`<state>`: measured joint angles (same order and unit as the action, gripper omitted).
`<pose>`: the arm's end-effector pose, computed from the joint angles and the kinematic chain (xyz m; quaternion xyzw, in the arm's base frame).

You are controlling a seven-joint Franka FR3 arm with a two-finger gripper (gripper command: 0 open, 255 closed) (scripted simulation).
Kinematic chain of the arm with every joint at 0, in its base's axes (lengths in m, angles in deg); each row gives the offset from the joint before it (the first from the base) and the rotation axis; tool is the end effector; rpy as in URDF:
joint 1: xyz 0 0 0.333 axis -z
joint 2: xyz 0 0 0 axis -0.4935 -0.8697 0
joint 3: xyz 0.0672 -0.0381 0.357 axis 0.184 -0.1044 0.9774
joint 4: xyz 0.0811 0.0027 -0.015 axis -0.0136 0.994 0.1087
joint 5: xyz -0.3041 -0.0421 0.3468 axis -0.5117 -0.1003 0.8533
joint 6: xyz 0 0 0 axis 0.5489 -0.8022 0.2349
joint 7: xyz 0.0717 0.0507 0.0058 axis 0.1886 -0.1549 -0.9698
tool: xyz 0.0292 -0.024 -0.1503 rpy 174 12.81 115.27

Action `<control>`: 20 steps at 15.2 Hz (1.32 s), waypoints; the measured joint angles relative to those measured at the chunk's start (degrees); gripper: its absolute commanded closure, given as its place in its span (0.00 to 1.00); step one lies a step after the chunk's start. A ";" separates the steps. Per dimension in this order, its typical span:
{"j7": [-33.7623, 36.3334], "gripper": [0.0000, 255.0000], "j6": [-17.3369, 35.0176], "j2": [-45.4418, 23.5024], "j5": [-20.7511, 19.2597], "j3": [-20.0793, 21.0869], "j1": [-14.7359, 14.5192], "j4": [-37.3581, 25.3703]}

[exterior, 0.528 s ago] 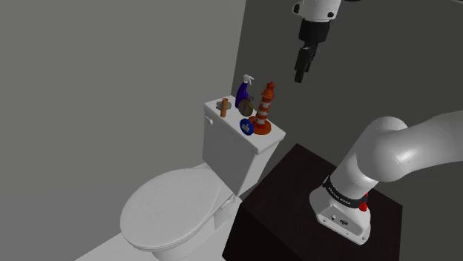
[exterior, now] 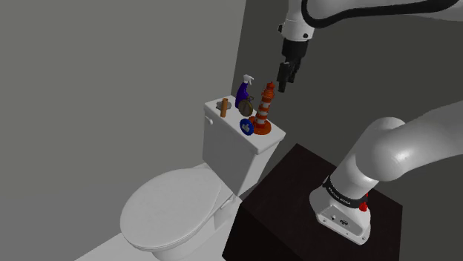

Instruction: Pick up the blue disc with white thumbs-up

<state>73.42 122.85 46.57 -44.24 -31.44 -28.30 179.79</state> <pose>0.3953 -0.0259 0.4878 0.9958 0.0613 -0.0548 0.0397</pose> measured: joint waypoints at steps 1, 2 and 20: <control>0.73 0.00 1.82 -1.47 0.28 0.06 0.06 0.43; 0.75 0.00 3.54 -3.60 0.17 -0.44 0.44 0.00; 2.15 0.00 30.94 -39.93 4.83 -5.57 4.40 -8.02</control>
<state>75.57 153.79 6.64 -39.41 -37.00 -23.90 171.77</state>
